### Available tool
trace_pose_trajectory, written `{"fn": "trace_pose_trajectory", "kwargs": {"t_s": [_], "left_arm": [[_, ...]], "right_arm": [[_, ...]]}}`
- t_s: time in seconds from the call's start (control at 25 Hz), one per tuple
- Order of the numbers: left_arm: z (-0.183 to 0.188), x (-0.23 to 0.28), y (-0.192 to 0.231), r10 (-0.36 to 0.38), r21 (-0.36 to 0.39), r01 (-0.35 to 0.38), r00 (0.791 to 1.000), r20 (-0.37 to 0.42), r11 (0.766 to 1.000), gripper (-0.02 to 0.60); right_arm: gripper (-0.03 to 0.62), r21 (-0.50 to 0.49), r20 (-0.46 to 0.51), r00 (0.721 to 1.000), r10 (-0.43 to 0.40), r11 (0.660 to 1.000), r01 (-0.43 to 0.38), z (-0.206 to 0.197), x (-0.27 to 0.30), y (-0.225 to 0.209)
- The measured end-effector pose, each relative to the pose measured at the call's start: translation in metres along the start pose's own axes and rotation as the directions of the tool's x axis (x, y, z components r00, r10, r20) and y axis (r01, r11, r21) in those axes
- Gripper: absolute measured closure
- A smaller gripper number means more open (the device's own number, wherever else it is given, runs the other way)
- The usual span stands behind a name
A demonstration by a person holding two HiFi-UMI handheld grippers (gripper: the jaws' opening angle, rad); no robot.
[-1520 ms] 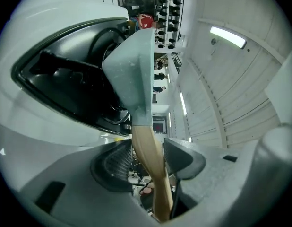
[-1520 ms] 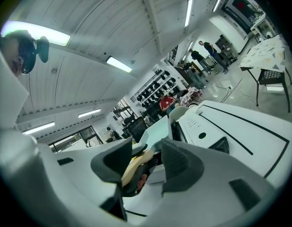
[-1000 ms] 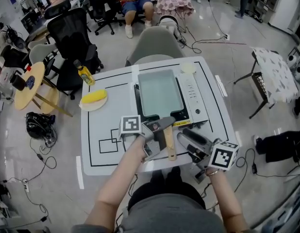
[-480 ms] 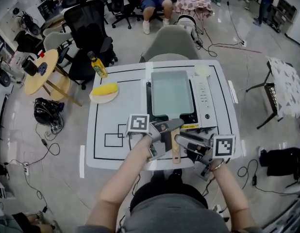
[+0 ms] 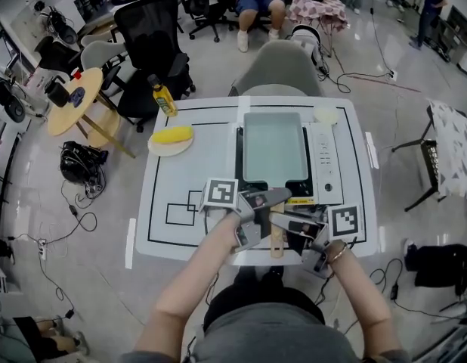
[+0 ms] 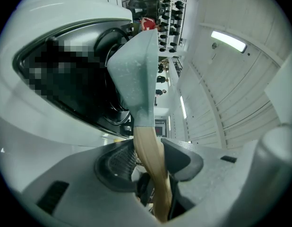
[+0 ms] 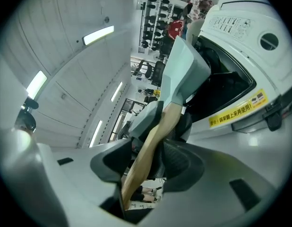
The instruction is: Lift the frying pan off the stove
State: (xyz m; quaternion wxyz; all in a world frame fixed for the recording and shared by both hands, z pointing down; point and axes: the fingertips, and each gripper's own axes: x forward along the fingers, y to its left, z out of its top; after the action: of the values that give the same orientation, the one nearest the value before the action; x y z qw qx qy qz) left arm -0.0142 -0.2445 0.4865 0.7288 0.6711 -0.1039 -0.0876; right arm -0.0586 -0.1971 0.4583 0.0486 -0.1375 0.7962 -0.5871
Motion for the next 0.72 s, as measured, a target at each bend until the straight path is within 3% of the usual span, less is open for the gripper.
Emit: {"fn": "trace_pose_trajectory", "kwargs": {"t_s": [0.24, 0.72], "left_arm": [[0.0014, -0.0004, -0.0005, -0.003, 0.0, 0.003, 1.0, 0.008, 1.0, 0.414], [-0.0008, -0.0021, -0.0035, -0.005, 0.016, 0.005, 1.0, 0.018, 1.0, 0.414]], "right_arm": [[0.428, 0.019, -0.023, 1.0, -0.013, 1.0, 0.014, -0.0002, 0.0043, -0.007], [0.42, -0.001, 0.005, 1.0, -0.007, 1.0, 0.007, -0.002, 0.0047, -0.0018]]}}
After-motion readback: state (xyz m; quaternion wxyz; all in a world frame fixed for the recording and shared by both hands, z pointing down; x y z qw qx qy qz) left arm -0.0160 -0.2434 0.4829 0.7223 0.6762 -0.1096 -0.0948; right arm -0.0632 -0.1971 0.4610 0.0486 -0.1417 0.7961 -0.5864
